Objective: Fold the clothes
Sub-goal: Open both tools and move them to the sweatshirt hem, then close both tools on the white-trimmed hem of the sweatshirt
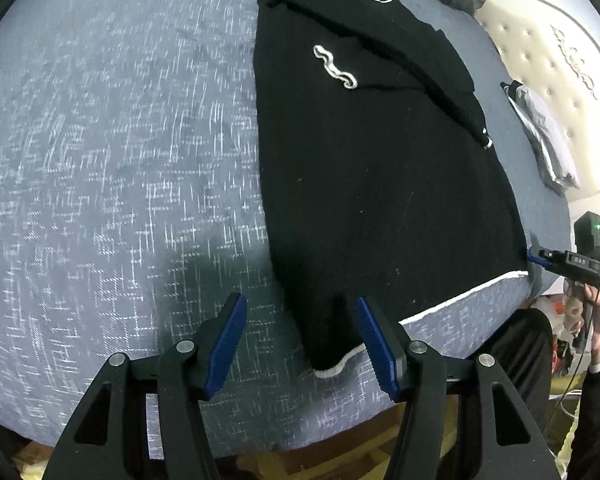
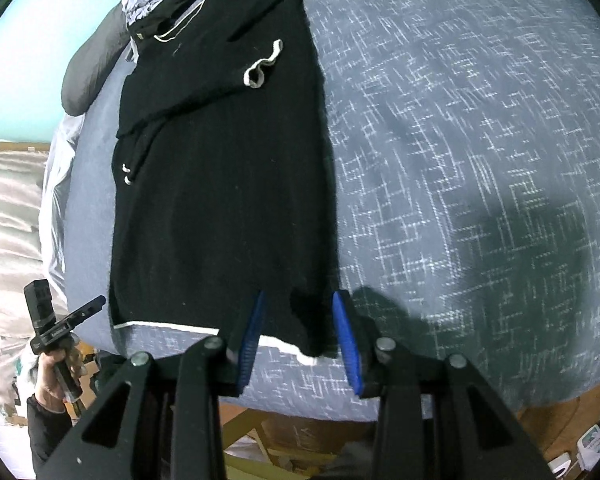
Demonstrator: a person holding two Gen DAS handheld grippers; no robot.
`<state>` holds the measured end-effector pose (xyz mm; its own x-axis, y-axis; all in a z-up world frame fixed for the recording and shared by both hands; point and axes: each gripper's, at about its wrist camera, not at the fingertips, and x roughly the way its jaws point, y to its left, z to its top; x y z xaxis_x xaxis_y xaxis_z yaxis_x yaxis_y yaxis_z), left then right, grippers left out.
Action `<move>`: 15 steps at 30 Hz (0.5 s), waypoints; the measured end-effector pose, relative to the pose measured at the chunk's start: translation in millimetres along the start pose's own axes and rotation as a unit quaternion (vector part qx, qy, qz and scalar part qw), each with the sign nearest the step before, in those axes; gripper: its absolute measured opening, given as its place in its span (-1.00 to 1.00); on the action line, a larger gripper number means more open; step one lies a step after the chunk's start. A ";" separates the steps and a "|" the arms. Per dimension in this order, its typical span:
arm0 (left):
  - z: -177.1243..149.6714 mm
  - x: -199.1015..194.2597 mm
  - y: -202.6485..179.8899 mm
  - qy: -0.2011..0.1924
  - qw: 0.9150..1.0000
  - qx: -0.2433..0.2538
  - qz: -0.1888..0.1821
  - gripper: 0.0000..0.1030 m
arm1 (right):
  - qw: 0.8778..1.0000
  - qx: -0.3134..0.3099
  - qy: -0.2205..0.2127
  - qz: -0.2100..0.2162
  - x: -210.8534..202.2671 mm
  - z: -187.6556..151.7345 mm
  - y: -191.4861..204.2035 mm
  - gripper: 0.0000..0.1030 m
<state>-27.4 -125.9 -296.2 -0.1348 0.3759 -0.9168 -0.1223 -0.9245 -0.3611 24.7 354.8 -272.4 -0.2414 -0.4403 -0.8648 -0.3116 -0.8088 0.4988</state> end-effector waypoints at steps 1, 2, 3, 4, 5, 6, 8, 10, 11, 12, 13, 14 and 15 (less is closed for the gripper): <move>-1.1 1.4 1.3 0.001 1.000 -0.002 -0.002 0.19 | 1.000 -0.001 0.001 -0.001 0.6 -1.5 -1.1 -0.30; -1.8 2.6 2.9 0.004 1.000 -0.007 -0.007 0.19 | 1.000 -0.001 0.003 -0.002 1.8 -3.2 -2.2 -0.30; -2.4 3.8 4.5 0.006 1.000 -0.011 -0.011 0.19 | 1.000 -0.001 0.006 -0.002 3.7 -4.4 -2.7 -0.30; -3.0 4.9 5.8 0.008 1.000 -0.014 -0.015 0.17 | 1.000 -0.001 0.008 -0.002 5.5 -5.4 -3.1 -0.30; -3.4 5.5 6.2 0.009 1.000 -0.014 -0.014 0.17 | 1.000 -0.002 0.011 -0.003 7.4 -6.4 -3.4 -0.30; -3.8 6.1 6.6 0.009 1.000 -0.013 -0.014 0.17 | 1.000 -0.002 0.013 -0.003 9.2 -6.8 -3.5 -0.30; -4.3 7.1 6.7 0.010 1.000 -0.012 -0.014 0.17 | 1.000 -0.004 0.017 -0.002 12.7 -7.0 -2.2 -0.30; -5.2 9.0 6.0 0.012 1.000 -0.010 -0.021 0.13 | 1.000 -0.006 0.020 -0.001 16.2 -7.1 -0.5 -0.30; -5.6 10.3 5.3 0.014 1.000 -0.008 -0.022 0.07 | 1.000 -0.007 0.022 -0.001 18.3 -6.6 1.2 -0.30; -6.0 11.8 4.8 0.016 1.000 -0.006 -0.022 0.05 | 1.000 -0.009 0.024 -0.001 20.1 -5.9 2.9 -0.30; -6.3 13.5 4.6 0.018 1.000 -0.005 -0.023 0.00 | 1.000 -0.011 0.026 -0.002 21.5 -5.3 4.3 -0.30; -6.5 14.3 4.6 0.018 1.000 -0.005 -0.024 -0.08 | 1.000 -0.013 0.027 -0.003 22.9 -4.6 5.8 -0.30; -6.7 15.2 4.6 0.019 0.999 -0.005 -0.025 -0.13 | 0.999 -0.015 0.028 -0.002 23.6 -4.2 7.0 -0.30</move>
<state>-23.4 -124.8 -312.9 -0.0914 0.4200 -0.9029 -0.1181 -0.9049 -0.4090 20.7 337.1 -289.6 -0.1885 -0.4577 -0.8689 -0.2846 -0.8213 0.4944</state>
